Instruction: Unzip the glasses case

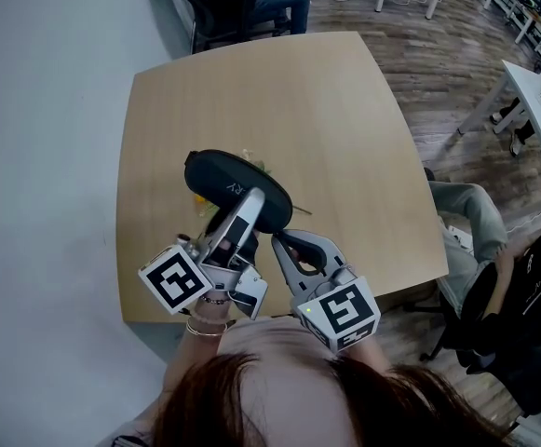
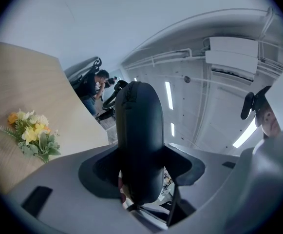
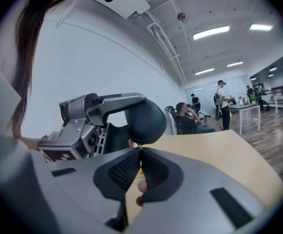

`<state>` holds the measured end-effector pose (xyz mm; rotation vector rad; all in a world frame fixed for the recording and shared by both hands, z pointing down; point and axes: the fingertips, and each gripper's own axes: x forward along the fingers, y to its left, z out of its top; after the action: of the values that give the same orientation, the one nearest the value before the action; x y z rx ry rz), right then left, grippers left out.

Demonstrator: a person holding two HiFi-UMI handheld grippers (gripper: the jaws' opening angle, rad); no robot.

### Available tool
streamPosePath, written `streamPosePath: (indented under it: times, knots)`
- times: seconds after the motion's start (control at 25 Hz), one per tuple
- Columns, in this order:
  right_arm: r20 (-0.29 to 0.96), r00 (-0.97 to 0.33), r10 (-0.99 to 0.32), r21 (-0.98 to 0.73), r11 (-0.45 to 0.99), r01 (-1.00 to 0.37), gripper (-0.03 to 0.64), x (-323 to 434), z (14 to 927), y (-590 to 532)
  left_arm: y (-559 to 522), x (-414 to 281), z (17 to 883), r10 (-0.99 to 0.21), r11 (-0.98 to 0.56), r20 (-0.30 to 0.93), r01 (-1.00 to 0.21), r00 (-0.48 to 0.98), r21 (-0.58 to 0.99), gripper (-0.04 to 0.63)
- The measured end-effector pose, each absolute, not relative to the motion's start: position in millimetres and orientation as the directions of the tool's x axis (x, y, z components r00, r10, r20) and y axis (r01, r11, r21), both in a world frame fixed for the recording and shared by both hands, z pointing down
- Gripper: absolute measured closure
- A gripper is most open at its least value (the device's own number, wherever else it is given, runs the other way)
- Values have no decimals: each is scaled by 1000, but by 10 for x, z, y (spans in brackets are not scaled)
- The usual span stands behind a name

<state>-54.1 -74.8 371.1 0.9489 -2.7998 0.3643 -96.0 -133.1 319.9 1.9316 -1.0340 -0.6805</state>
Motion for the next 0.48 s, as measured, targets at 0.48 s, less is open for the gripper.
streamPosePath:
  times: [0.48]
  knots:
    - [280, -776, -565, -163, 768, -619, 600, -491, 3854, -819, -1330, -1042, 3314, -861, -311, -17, -500, 509, 809, 331]
